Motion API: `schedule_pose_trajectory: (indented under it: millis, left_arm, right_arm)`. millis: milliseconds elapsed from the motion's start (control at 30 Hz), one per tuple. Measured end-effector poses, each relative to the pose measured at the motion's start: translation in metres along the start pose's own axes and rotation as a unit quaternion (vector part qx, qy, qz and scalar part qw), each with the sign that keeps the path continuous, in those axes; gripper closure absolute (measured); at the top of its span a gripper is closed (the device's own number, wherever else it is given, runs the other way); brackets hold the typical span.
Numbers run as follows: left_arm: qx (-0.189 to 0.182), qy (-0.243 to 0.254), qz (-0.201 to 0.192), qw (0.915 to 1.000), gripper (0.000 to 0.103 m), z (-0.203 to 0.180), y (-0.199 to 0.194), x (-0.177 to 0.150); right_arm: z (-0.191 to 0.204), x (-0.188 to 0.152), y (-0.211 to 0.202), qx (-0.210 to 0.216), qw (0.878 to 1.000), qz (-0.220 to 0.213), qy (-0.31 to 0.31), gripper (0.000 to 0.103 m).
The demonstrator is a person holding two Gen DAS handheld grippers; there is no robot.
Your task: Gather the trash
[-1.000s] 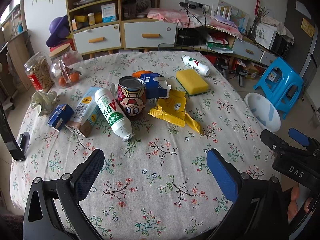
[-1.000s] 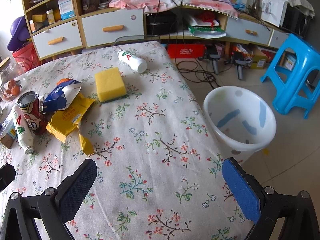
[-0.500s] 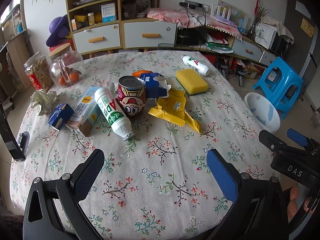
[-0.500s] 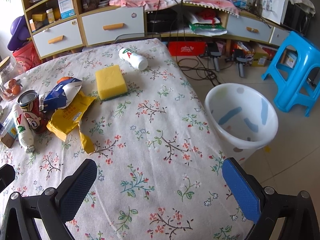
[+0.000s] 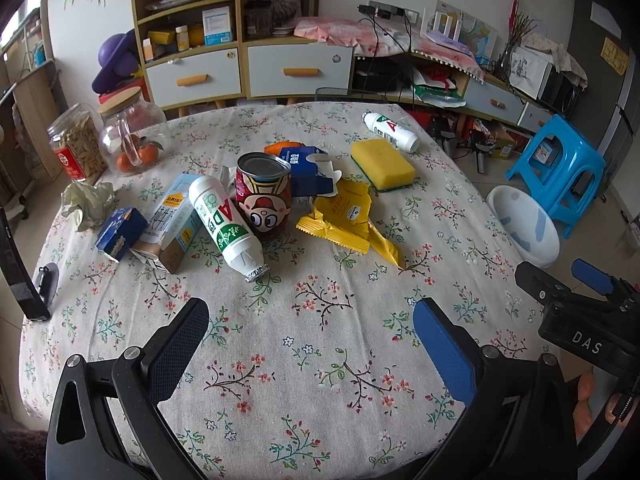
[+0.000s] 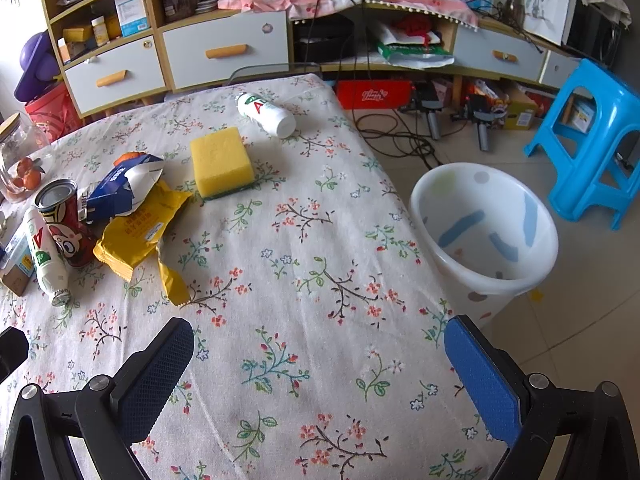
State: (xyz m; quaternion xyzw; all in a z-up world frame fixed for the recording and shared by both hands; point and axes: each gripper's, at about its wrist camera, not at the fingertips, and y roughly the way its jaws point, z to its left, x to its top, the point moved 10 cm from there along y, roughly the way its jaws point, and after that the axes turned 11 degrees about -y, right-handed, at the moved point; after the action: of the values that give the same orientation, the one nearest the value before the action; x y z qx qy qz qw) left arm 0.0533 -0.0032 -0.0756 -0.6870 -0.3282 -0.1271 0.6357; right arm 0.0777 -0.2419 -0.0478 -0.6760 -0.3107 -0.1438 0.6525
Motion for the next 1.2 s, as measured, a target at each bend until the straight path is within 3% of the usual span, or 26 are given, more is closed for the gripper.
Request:
schedule_pose_trajectory:
  millis: [1200]
  left_arm:
    - [-0.002, -0.005, -0.003, 1.0, 0.0, 0.0042, -0.0049, 0.0008]
  right_arm:
    - [-0.0036, -0.0016, 0.0035, -0.002, 1.0, 0.006, 0.006, 0.0]
